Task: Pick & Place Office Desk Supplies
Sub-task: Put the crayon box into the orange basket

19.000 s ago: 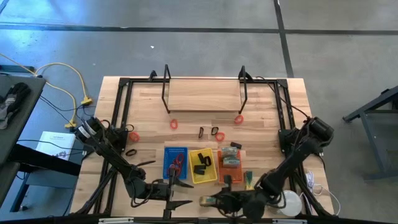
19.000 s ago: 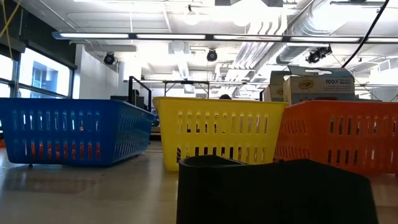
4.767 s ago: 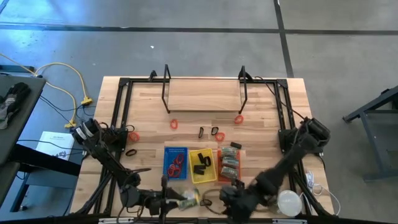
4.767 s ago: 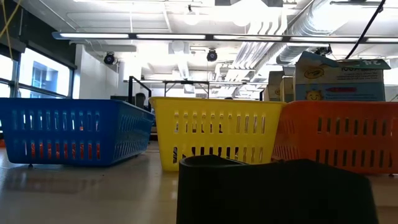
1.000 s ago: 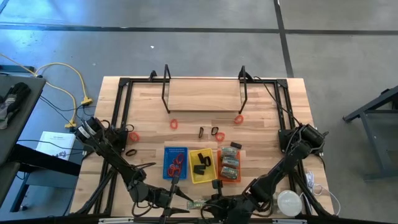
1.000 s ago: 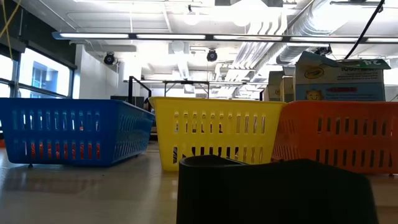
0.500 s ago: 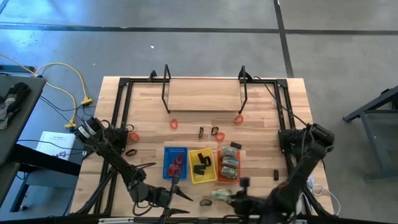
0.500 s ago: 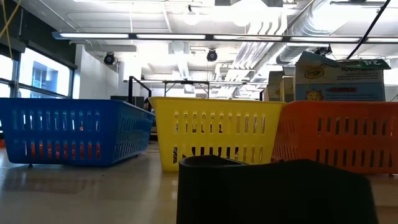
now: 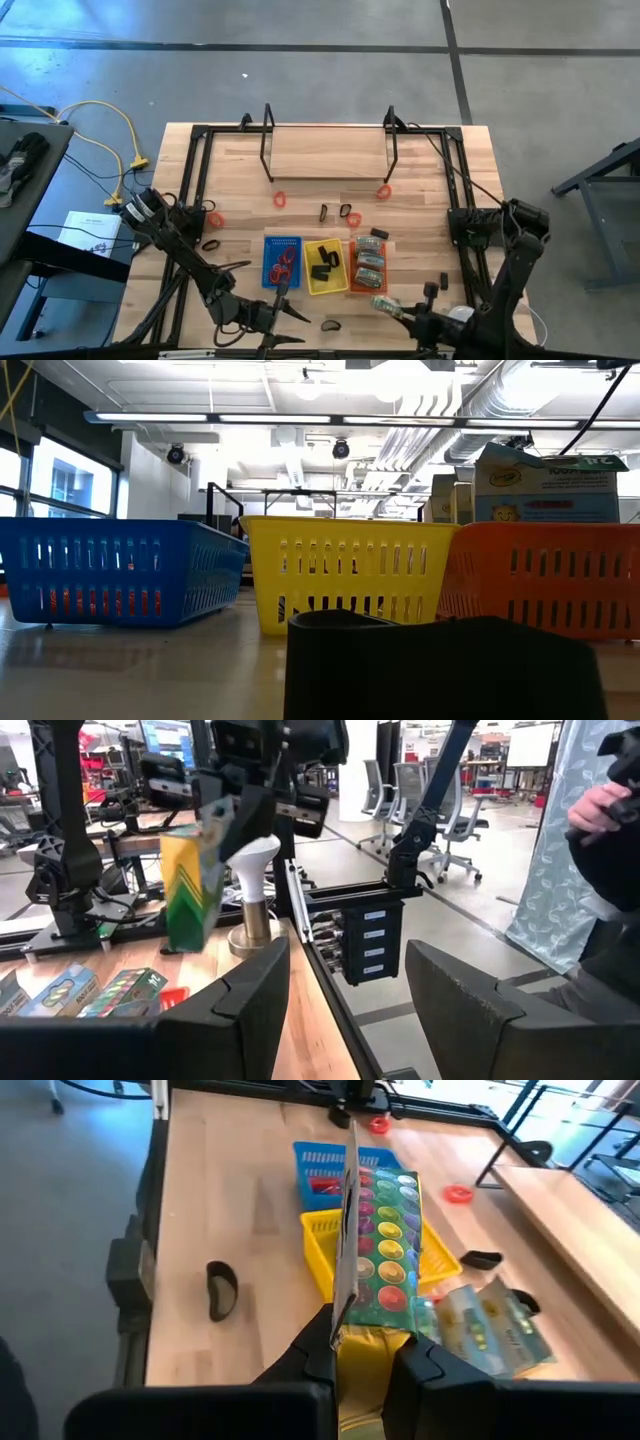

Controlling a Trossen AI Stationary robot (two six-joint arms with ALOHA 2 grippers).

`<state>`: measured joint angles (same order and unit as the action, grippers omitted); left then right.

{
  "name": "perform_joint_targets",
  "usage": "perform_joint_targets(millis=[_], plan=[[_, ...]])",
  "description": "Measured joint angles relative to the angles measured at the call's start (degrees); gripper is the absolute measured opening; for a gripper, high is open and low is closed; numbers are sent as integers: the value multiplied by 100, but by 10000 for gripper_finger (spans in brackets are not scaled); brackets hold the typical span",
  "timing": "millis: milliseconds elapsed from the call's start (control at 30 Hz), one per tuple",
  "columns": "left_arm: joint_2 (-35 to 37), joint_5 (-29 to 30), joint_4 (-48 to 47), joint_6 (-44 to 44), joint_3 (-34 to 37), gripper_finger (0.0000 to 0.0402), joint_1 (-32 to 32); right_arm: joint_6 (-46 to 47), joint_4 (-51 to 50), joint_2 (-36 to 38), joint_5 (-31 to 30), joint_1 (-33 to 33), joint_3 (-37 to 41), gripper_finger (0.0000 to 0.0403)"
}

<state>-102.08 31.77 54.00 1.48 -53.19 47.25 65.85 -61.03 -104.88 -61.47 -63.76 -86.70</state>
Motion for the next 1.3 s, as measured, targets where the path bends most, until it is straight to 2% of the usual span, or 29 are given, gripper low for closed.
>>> perform_joint_targets(millis=[367,1100,1300], plan=[[0,-2,-2,2,0,195,-113,-760,1707,0,293,363,1022,24],[-2,-7,-2,4,0,195,-113,-761,2452,0,468,921,1913,26],[-2,-7,0,4,0,195,-113,-761,2500,0,698,1026,1913,64]])
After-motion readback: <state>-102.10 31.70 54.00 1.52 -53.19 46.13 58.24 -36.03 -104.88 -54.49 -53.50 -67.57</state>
